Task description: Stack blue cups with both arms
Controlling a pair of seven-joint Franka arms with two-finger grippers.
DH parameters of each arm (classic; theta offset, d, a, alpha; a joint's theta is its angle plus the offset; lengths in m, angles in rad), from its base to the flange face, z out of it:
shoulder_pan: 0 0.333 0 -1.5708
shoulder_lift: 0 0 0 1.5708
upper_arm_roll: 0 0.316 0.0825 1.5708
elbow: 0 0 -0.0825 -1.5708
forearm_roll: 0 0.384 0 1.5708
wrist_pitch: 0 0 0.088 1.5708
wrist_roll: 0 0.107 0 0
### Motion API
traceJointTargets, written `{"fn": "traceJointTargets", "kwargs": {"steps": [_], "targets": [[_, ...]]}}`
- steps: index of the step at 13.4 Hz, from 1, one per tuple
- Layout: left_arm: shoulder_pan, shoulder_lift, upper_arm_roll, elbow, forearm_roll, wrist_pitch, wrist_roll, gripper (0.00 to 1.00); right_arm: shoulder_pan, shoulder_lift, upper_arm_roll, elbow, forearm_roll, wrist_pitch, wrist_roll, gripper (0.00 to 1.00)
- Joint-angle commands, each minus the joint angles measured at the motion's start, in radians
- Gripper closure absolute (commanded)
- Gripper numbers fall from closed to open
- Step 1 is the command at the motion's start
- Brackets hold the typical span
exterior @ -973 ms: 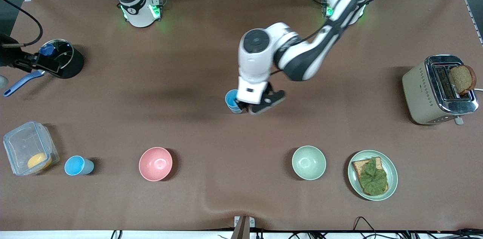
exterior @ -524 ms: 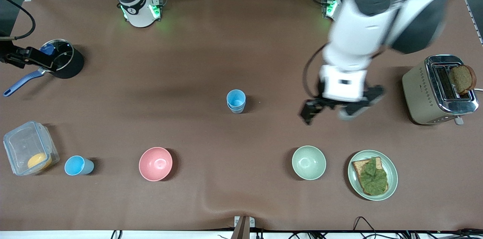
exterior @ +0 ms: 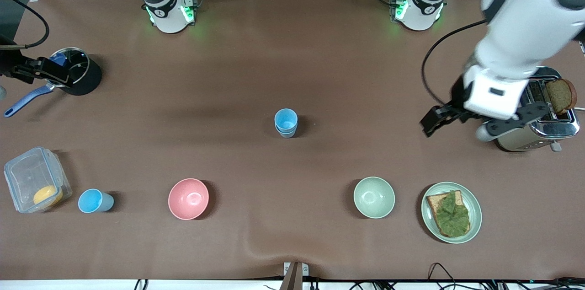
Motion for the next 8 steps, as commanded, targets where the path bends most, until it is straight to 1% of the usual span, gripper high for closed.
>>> {"fn": "traceJointTargets", "kwargs": {"steps": [1,3,5,8], "targets": [[0.035,-0.097,0.054,-0.038,-0.052,-0.095,0.189,0.00,-0.001,0.008,0.007,0.014,-0.022,-0.012,-0.006,0.00],[0.037,-0.143,0.101,-0.054,-0.088,-0.142,0.314,0.00,-0.001,0.008,0.007,0.016,-0.022,-0.012,-0.005,0.00],[0.034,-0.172,0.140,-0.068,-0.123,-0.149,0.348,0.00,-0.001,0.008,0.007,0.014,-0.022,-0.012,0.000,0.00],[0.038,-0.227,0.163,-0.154,-0.140,-0.147,0.394,0.00,-0.002,0.008,0.007,0.014,-0.022,-0.012,0.000,0.00]]}}
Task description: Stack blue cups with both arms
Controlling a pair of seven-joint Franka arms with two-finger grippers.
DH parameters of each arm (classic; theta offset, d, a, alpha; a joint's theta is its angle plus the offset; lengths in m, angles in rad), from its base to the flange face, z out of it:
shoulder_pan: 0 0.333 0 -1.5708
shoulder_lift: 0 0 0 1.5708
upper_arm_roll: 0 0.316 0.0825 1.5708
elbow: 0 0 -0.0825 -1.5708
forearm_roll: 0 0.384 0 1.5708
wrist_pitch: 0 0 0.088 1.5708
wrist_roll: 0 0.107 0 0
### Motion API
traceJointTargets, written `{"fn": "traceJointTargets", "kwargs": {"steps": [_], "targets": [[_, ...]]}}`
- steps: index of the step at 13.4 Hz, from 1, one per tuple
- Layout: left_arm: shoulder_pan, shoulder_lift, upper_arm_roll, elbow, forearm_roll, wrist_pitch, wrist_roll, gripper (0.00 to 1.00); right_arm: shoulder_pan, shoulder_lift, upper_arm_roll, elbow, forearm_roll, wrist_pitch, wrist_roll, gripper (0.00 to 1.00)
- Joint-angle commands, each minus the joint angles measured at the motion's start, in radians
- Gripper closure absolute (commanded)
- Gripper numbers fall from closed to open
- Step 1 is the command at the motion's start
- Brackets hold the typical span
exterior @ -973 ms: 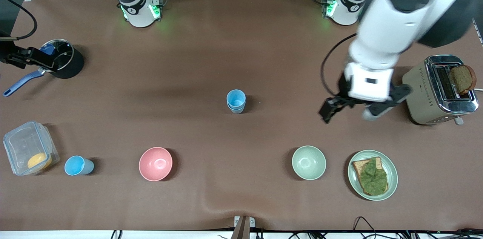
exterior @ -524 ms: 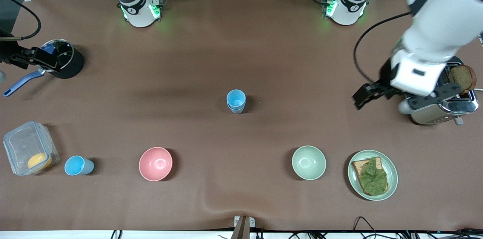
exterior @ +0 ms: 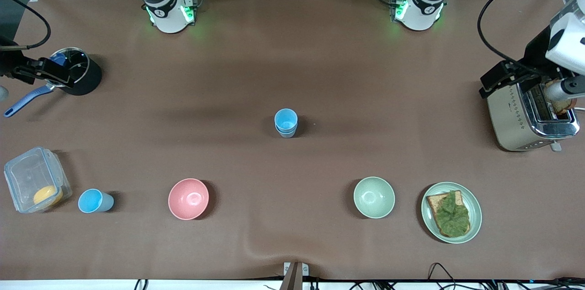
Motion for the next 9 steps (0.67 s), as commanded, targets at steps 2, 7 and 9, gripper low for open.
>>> {"fn": "traceJointTargets", "kwargs": {"steps": [2,7,9], "targets": [[0.000,-0.082,0.042,-0.115,-0.044,0.010,0.066,0.00,-0.001,0.007,0.006,0.013,-0.019,-0.012,0.002,0.00],[-0.020,-0.111,0.093,-0.157,-0.044,0.005,0.150,0.00,-0.006,0.009,0.006,0.013,-0.019,-0.012,-0.001,0.00],[-0.023,-0.098,0.091,-0.141,-0.031,0.004,0.143,0.00,-0.006,0.009,0.006,0.013,-0.019,-0.012,-0.001,0.00]]}}
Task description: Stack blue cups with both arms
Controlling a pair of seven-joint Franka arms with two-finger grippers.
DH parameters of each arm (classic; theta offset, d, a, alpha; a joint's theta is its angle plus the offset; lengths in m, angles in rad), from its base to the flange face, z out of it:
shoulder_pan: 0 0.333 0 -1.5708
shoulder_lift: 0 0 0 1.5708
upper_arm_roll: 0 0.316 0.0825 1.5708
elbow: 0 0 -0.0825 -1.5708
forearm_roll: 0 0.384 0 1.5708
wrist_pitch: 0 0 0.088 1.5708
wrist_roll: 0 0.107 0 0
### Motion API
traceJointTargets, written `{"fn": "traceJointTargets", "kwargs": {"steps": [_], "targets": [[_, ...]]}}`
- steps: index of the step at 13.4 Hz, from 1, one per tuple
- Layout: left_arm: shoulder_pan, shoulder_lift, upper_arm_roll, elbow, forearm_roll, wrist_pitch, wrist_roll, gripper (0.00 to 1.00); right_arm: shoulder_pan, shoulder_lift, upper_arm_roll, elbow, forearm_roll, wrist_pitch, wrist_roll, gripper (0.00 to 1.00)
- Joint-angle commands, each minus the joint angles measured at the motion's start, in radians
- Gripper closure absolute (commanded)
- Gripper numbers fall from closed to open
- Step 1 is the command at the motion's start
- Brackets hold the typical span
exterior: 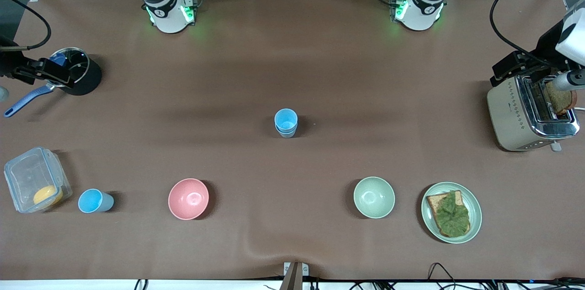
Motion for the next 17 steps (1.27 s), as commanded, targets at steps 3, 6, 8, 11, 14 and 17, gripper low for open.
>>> {"fn": "traceJointTargets", "kwargs": {"steps": [3,6,8,11,14,17], "targets": [[-0.010,0.005,0.008,0.007,-0.014,0.005,0.022,0.00,-0.006,0.006,0.006,0.013,-0.017,-0.012,-0.001,0.00],[-0.029,0.010,0.008,0.007,-0.002,0.005,0.017,0.00,-0.006,0.006,0.006,0.013,-0.016,-0.013,-0.001,0.00],[-0.029,0.006,0.004,0.006,0.009,0.004,0.035,0.00,-0.006,0.006,0.006,0.013,-0.017,-0.013,-0.001,0.00],[-0.033,0.008,0.001,0.006,0.015,0.002,0.040,0.00,-0.006,0.006,0.006,0.011,-0.017,-0.013,-0.001,0.00],[-0.037,0.008,-0.004,0.004,0.058,0.001,0.040,0.00,-0.006,0.006,0.006,0.011,-0.016,-0.013,-0.001,0.00],[-0.037,0.008,-0.004,0.004,0.058,-0.015,0.039,0.00,-0.006,0.006,0.006,0.011,-0.016,-0.013,-0.003,0.00]]}}
